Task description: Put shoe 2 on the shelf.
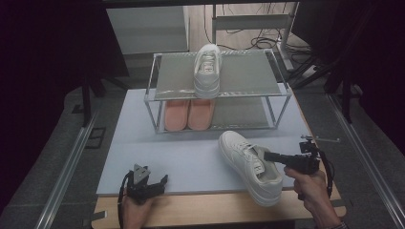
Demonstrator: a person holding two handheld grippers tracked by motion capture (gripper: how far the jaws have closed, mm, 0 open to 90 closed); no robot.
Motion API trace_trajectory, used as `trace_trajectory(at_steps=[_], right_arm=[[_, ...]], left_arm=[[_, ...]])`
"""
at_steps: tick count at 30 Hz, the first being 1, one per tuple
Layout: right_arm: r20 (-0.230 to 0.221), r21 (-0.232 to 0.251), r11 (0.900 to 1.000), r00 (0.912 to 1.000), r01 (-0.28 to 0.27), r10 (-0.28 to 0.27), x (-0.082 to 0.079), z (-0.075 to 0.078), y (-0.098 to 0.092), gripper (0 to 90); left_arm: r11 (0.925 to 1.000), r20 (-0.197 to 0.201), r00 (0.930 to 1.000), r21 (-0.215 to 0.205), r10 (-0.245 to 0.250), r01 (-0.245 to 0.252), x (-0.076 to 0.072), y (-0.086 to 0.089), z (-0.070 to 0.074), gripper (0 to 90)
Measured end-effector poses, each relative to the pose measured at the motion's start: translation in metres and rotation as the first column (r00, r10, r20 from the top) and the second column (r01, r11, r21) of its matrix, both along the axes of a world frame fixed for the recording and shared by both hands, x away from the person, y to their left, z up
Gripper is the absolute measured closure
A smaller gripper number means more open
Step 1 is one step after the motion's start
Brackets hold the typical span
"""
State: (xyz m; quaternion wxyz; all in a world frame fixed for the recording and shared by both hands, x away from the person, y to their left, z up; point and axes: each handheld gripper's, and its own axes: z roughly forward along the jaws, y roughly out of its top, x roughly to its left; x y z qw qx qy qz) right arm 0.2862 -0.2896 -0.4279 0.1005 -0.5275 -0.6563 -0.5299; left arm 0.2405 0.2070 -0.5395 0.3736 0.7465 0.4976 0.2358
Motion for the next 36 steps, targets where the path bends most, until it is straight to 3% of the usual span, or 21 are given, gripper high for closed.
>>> trace_trajectory(at_steps=[18,24,36], right_arm=[[0.028,0.114,0.993,0.9995,0.01,-0.013,0.005,0.037,-0.004,83.9],[0.056,0.137,0.991,0.9982,0.013,-0.021,0.007,0.054,-0.006,83.9],[0.068,0.162,0.986,0.9965,0.038,-0.049,0.011,0.088,-0.01,84.0]], left_arm=[[1.0,0.002,1.0,-0.001,0.0,0.0,0.0,0.0,0.0,13.8],[1.0,0.001,1.0,-0.001,0.0,0.0,0.0,0.0,0.0,13.8],[1.0,-0.001,1.0,0.001,-0.001,0.001,0.0,0.0,0.0,13.8]])
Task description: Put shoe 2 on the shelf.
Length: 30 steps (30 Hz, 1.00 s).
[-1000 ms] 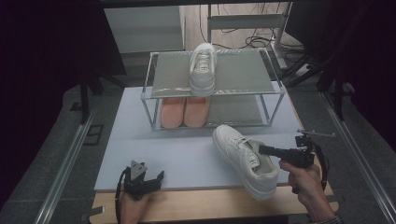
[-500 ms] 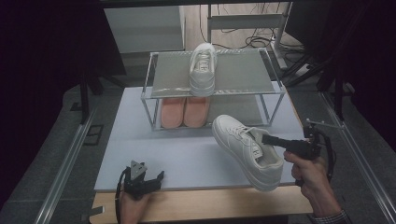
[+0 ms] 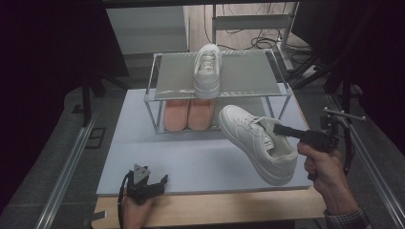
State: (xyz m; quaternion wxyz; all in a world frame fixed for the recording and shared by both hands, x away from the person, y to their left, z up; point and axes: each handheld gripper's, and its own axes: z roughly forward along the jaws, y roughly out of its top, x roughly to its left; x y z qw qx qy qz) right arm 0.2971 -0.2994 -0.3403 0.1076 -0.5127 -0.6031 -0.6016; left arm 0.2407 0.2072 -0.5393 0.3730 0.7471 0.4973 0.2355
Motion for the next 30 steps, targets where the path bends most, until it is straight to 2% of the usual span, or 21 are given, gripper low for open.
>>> trace_trajectory(at_steps=[11,18,30], right_arm=[[0.032,0.034,0.998,0.9983,0.047,-0.049,0.01,0.03,-0.005,84.0],[0.046,0.055,0.993,0.9933,0.103,-0.106,0.024,0.045,-0.004,83.9],[0.047,0.038,0.975,0.9746,0.217,-0.219,0.062,0.049,0.002,83.7]], left_arm=[[1.0,0.001,1.0,-0.001,0.0,0.0,0.0,0.0,0.0,13.8],[1.0,0.001,1.0,-0.001,0.0,0.0,0.0,0.0,0.0,13.8],[1.0,0.001,1.0,-0.001,0.0,0.0,0.0,0.0,0.0,13.8]])
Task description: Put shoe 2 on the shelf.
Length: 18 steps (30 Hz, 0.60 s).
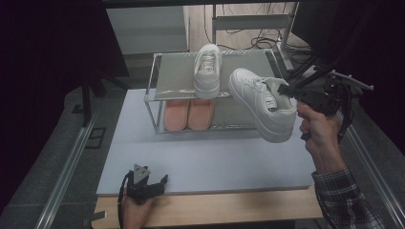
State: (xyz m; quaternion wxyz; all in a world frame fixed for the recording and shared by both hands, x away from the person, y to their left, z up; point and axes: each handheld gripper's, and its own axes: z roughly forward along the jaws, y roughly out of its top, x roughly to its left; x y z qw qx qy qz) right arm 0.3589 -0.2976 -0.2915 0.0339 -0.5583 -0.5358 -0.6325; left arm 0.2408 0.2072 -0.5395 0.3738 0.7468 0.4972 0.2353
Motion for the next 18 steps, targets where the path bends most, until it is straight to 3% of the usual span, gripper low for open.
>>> trace_trajectory(at_steps=[18], right_arm=[[-0.028,-0.017,0.994,0.9938,0.107,-0.108,0.049,-0.01,0.017,83.4]], left_arm=[[1.0,0.002,1.0,-0.001,0.0,0.0,0.0,0.0,0.0,13.8]])
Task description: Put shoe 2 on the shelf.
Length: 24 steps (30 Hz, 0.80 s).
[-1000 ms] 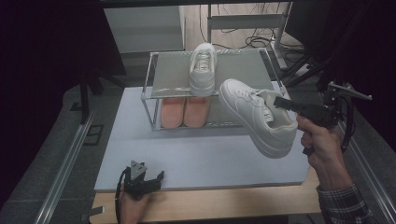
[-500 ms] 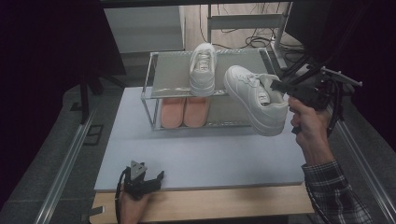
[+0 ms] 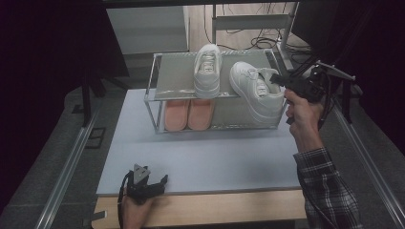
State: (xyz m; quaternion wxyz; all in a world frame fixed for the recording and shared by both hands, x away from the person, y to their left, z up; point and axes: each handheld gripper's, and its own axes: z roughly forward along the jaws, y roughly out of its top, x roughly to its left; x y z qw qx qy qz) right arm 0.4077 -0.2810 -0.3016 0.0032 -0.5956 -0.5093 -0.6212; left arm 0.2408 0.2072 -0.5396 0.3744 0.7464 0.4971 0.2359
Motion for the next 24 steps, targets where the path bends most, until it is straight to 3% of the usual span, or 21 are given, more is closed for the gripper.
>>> trace_trajectory(at_steps=[17,19,24], right_arm=[[0.014,-0.016,0.998,0.9983,0.056,-0.056,0.03,-0.007,0.023,81.3],[0.028,-0.03,0.998,0.9981,0.055,-0.054,0.03,-0.007,0.023,78.4],[0.047,-0.012,1.0,0.9988,0.013,-0.013,0.029,-0.006,0.024,66.7]], left_arm=[[1.0,0.0,1.0,-0.001,0.001,-0.001,0.0,0.0,0.0,13.8],[1.0,0.0,1.0,-0.001,0.001,-0.001,0.0,0.0,0.0,13.8],[1.0,0.0,1.0,0.0,0.001,-0.001,0.0,0.0,0.0,13.8]])
